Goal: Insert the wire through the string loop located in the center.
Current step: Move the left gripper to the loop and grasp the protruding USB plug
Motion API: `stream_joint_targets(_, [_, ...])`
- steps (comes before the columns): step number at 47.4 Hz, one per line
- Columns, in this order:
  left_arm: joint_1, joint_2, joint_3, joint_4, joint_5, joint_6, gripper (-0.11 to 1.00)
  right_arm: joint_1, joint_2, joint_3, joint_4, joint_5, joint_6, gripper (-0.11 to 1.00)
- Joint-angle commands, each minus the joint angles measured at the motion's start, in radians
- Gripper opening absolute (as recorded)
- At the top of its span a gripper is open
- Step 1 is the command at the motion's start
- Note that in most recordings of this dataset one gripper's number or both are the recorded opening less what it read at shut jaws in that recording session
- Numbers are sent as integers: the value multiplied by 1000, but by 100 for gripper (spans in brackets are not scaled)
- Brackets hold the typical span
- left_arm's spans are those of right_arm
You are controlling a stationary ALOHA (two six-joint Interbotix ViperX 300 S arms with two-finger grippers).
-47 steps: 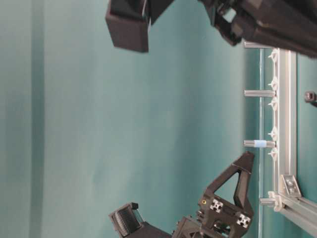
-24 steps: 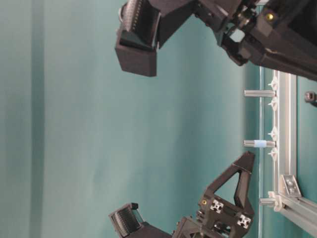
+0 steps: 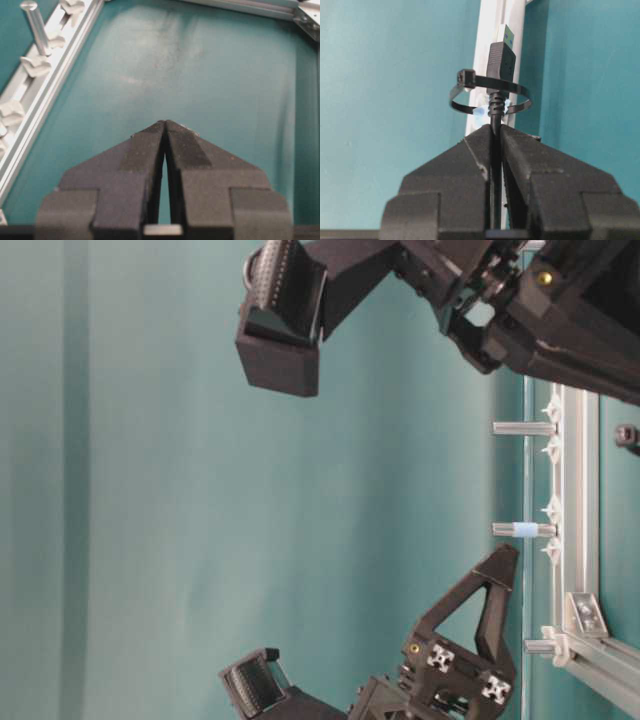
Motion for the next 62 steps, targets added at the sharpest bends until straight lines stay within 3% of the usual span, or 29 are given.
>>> stream_joint_targets(1, [-14,-25,-31,3,23,0,0,-5,-11,-21,-2,-9,-2,8])
stream_joint_targets(18, [-46,-26,-72,3,133,-6,1,-5,-11,-21,-2,-9,-2,8])
stream_joint_targets(21, [-52,-26,-78,5,166,-8,12,-5,-11,-23,-2,-9,-2,8])
stream_joint_targets(30, [-67,-72,-97,3,302,2,62,-5,-11,-25,-2,-9,-2,8])
stream_joint_targets(36, [-72,-141,-86,3,373,3,85,-5,-11,-25,-2,-9,-2,8])
stream_joint_targets(48, [-121,-207,-87,3,460,-9,86,-3,-11,-25,-2,-9,-2,8])
stream_joint_targets(62, [-233,-140,-163,0,537,-25,86,-5,-11,-25,-2,-11,-2,8])
